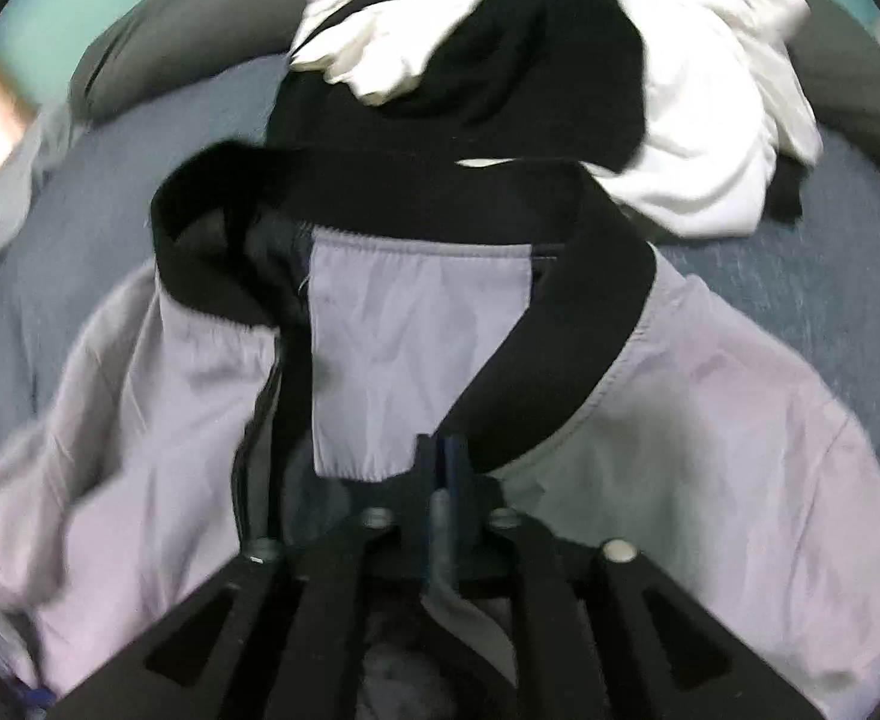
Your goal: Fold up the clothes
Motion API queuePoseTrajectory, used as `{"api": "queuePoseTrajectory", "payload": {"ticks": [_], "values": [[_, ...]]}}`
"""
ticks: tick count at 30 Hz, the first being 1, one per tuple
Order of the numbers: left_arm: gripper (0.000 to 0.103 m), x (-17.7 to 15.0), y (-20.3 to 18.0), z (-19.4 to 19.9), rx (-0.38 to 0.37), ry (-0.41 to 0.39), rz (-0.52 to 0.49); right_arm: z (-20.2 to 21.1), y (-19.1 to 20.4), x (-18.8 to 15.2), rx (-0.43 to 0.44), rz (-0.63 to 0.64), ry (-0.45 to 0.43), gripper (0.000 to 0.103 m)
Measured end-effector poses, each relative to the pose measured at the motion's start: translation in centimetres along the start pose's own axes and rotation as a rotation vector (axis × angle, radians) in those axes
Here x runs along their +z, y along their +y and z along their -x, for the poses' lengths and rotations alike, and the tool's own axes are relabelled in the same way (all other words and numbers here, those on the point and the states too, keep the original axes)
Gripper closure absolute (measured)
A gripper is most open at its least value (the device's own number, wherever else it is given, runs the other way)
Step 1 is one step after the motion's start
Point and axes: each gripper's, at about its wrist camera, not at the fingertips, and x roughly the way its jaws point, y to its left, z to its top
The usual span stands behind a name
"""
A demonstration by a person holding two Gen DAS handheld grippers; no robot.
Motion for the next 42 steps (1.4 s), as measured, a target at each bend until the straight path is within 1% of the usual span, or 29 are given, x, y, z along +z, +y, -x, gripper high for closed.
{"api": "queuePoseTrajectory", "payload": {"ticks": [2,6,9,10,12,15,17,21,23,27,31,33,35,36,38,40,41,42], "values": [[0.036,0.0,0.0,0.0,-0.001,-0.001,0.000,-0.3,0.3,0.0,-0.038,0.016,0.009,0.057],[0.035,0.0,0.2,0.0,-0.003,-0.002,0.005,-1.4,0.8,-0.4,-0.097,0.051,0.038,0.057],[0.035,0.0,0.4,-0.1,-0.004,-0.001,0.012,-1.6,0.7,-0.7,-0.143,0.064,0.028,0.073],[0.035,0.1,0.5,0.0,-0.003,-0.001,0.012,-1.5,0.5,-0.8,-0.143,0.060,0.021,0.087],[0.035,0.1,0.6,0.0,-0.003,-0.003,0.013,-1.2,0.0,-0.9,-0.141,0.051,0.006,0.096],[0.034,0.1,0.7,0.0,-0.004,-0.003,0.019,-0.2,-0.4,-1.1,-0.136,0.059,-0.029,0.098],[0.034,0.1,0.8,-0.1,-0.005,-0.002,0.021,0.7,-0.9,-0.9,-0.116,0.040,-0.060,0.098],[0.034,0.0,0.8,-0.1,-0.004,0.001,0.020,2.5,-1.4,0.1,-0.042,0.009,-0.122,0.098],[0.034,0.1,0.8,-0.1,-0.003,0.001,0.022,3.0,-1.5,0.7,-0.021,-0.001,-0.146,0.098],[0.033,0.2,1.0,-0.1,0.001,0.002,0.027,2.9,0.0,2.3,-0.021,-0.024,-0.165,0.098],[0.033,0.1,1.1,-0.3,0.005,0.006,0.028,1.9,-0.6,5.3,-0.038,-0.053,-0.192,0.098],[0.033,0.1,1.1,-0.4,0.005,0.009,0.025,0.6,-0.8,6.9,-0.020,-0.081,-0.198,0.098],[0.033,0.0,1.0,-0.5,0.004,0.012,0.022,0.7,-2.1,7.0,0.013,-0.123,-0.226,0.097],[0.033,0.0,0.9,-0.6,0.004,0.014,0.021,0.4,-2.6,7.2,0.028,-0.148,-0.246,0.093],[0.033,-0.1,0.8,-0.7,0.003,0.017,0.018,0.6,-3.5,6.9,0.052,-0.180,-0.265,0.093],[0.033,-0.1,0.8,-0.8,0.003,0.020,0.015,1.7,-3.9,6.4,0.064,-0.159,-0.286,0.091],[0.033,-0.2,0.7,-0.9,0.002,0.022,0.014,2.4,-4.0,6.0,0.076,-0.152,-0.295,0.088],[0.033,-0.2,0.7,-0.9,0.002,0.023,0.013,3.0,-4.2,5.7,0.087,-0.144,-0.304,0.079]]}}
